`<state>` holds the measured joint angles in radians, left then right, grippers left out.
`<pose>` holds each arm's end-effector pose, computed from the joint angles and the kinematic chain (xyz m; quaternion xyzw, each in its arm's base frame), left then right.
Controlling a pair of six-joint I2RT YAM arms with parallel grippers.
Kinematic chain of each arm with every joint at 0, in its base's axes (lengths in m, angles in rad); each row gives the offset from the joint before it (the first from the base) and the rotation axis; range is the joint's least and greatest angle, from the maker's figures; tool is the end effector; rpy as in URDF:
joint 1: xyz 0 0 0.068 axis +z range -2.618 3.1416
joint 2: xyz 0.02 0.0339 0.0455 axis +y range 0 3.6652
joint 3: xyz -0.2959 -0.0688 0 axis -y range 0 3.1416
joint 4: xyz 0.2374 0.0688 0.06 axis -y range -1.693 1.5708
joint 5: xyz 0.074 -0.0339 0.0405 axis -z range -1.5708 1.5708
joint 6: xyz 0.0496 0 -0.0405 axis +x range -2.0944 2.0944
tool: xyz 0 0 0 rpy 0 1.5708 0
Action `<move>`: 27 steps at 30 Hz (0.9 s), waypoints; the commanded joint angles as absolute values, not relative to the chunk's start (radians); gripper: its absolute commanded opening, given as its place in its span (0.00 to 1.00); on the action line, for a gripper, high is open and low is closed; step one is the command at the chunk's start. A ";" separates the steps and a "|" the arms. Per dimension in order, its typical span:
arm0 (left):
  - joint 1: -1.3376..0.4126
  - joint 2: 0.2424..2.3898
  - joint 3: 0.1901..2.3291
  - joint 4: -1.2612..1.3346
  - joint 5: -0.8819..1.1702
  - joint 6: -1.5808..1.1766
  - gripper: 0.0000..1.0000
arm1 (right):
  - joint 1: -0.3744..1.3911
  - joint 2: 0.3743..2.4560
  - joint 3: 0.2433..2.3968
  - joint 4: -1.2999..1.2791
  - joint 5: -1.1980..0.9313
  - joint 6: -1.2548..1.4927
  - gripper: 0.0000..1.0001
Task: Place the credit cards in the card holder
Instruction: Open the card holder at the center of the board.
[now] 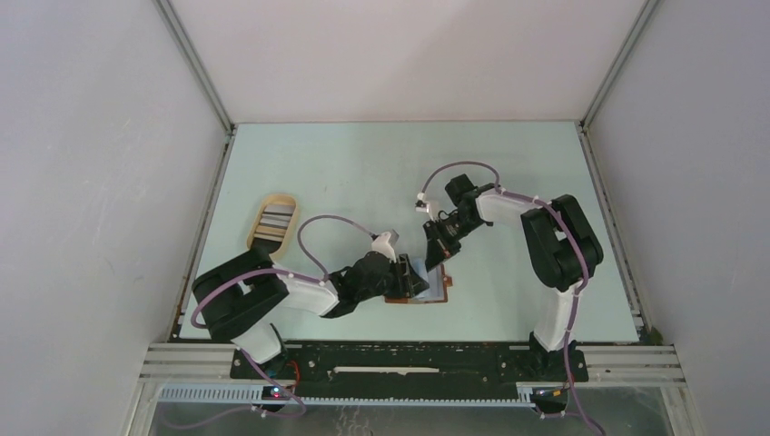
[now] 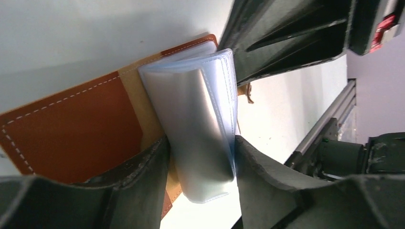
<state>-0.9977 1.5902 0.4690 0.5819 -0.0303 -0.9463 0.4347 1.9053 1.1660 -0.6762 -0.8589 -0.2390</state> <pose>0.1580 -0.2420 0.1582 0.0149 0.8697 -0.3999 0.2888 0.3011 0.1812 0.1723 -0.3301 0.8448 0.4200 0.0296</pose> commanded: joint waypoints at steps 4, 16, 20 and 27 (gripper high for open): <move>-0.985 1.569 0.419 0.661 0.013 -0.982 0.62 | 0.480 1.954 1.227 -0.661 -0.957 -0.207 0.08; -0.986 1.386 0.409 0.410 -0.126 -0.942 0.80 | 0.529 1.982 1.244 -0.643 -1.086 -0.170 0.11; -0.991 1.284 0.392 0.282 -0.186 -0.936 0.80 | 0.549 2.006 1.244 -0.607 -1.047 -0.126 0.13; -1.006 1.050 0.360 0.134 -0.247 -0.908 0.71 | 0.589 2.022 1.251 -0.552 -0.964 -0.067 0.14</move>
<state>-0.9989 1.1461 0.3824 0.2142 -0.1951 -0.9512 0.5663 2.0182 1.2186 -0.5968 -1.0039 -0.1154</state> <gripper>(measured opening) 0.726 0.136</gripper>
